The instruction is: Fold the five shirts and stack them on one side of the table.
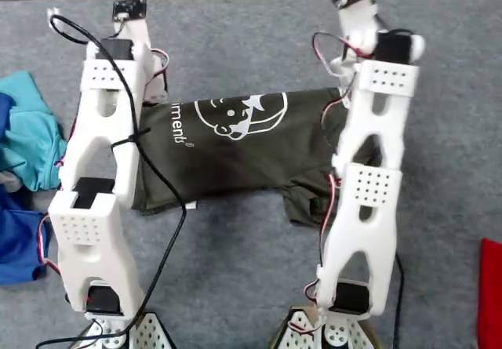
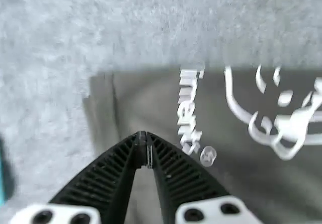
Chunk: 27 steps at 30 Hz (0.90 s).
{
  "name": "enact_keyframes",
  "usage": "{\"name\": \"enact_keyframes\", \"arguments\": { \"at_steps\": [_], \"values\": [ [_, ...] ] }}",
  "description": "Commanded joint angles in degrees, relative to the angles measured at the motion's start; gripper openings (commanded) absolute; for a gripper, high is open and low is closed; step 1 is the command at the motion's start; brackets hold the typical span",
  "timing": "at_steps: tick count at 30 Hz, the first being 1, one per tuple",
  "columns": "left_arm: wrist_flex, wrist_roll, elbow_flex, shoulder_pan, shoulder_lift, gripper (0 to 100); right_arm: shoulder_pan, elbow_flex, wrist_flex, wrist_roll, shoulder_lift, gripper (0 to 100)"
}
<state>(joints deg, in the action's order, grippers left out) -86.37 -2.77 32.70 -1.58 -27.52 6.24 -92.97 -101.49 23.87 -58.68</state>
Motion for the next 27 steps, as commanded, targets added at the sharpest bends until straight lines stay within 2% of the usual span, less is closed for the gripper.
{"name": "enact_keyframes", "arguments": {
  "at_steps": [1,5,8,12,20,24,27],
  "values": [
    [-11.0,-6.4,4.7,0.0,5.1,2,1.8,3.6,-1.1,5.8,11.8,0.5],
    [-14.0,-6.9,4.1,-0.8,11.2,2,4.9,18.8,-1.1,12.2,24.0,0.5],
    [-14.0,-7.1,-1.1,0.6,18.7,2,4.9,33.9,-1.0,18.5,34.5,0.5],
    [-12.2,-7.1,-15.2,5.4,31.1,2,4.4,54.4,0.9,27.2,48.7,0.5],
    [3.5,-6.9,-52.4,6.5,61.1,2,4.9,99.8,16.9,37.8,75.9,0.9],
    [4.4,-6.9,-63.6,6.5,71.3,2,4.9,122.3,25.1,43.5,89.0,0.9],
    [3.3,-6.8,-67.2,4.0,75.6,2,5.0,137.3,30.2,48.7,97.5,3.9]
  ]
}}
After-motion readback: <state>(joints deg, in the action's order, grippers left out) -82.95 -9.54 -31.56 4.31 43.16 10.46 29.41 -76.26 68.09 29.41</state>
